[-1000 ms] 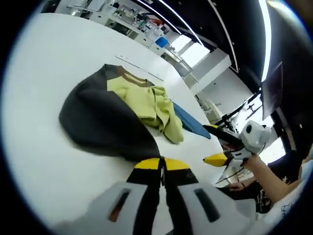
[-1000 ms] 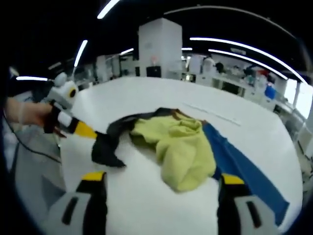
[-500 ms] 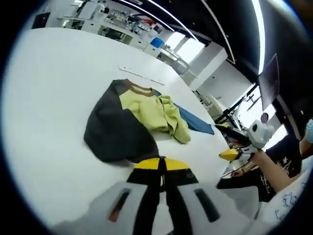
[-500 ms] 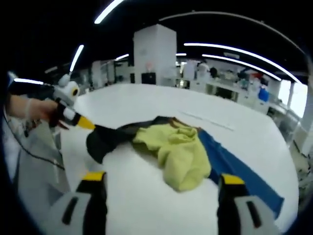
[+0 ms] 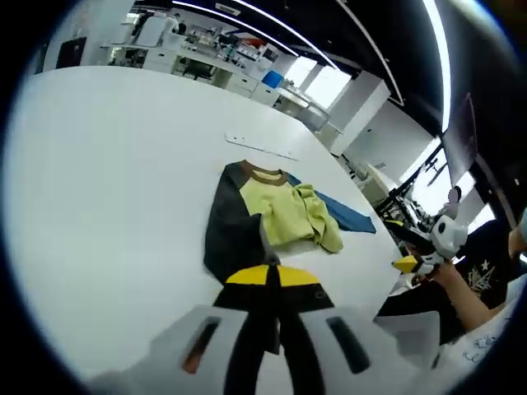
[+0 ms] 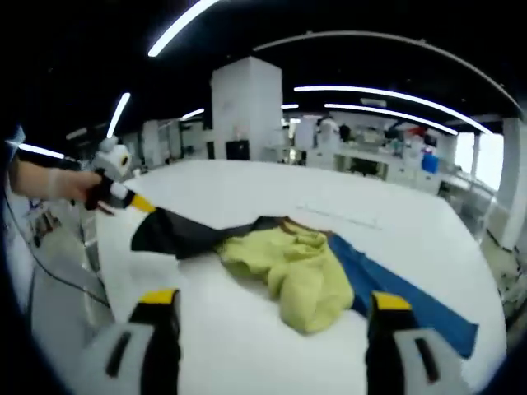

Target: Fold the garment on the visible template until the final outline fits inside the template.

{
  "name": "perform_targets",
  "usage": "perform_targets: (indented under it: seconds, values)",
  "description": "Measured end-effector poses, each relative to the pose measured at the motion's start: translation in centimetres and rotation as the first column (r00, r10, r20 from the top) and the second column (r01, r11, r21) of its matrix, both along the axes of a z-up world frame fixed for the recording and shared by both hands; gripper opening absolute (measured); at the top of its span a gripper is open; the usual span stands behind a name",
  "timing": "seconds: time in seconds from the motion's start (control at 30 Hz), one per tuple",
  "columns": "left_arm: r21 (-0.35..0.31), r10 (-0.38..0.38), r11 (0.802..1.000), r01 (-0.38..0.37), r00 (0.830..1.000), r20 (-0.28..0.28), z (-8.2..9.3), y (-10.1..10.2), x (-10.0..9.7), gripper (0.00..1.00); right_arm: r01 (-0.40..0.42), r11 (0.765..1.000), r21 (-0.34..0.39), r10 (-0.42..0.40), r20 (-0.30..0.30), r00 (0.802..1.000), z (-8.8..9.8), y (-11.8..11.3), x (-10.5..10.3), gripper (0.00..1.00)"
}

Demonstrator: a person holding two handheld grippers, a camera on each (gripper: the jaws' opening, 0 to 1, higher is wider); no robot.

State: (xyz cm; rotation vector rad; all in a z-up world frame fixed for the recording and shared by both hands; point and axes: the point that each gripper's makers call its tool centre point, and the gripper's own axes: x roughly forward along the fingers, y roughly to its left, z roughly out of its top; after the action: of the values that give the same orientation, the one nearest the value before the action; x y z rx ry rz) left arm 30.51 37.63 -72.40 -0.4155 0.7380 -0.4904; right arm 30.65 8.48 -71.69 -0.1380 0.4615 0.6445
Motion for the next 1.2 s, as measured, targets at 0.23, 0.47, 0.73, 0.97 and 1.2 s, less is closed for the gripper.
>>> perform_targets:
  seconds: [0.23,0.47,0.73,0.97,1.2]
  values:
    - [0.037,-0.03,0.999,0.031,0.999,-0.036,-0.5,3.6,0.4,0.0,0.088,0.995,0.036,-0.088,0.003,0.996,0.6,0.5,-2.2,0.94]
    - [0.052,-0.033,0.998,0.037,0.997,-0.067,-1.9,7.5,1.8,0.0,0.15,0.989,0.021,-0.149,-0.014,0.989,0.3,1.1,-4.7,0.94]
    - [0.058,-0.044,0.997,0.05,0.995,-0.089,-3.6,9.7,2.7,0.0,0.222,0.975,-0.01,-0.222,-0.028,0.975,0.7,0.9,-6.1,0.94]
    - [0.094,-0.038,0.995,0.045,0.996,-0.079,-4.1,12.3,3.2,0.0,0.242,0.97,-0.023,-0.243,-0.062,0.968,0.6,1.4,-7.0,0.93]
    - [0.143,-0.018,0.989,0.027,0.998,-0.068,-5.3,16.4,5.3,0.0,0.246,0.969,-0.035,-0.248,-0.065,0.967,1.3,2.5,-6.5,0.92]
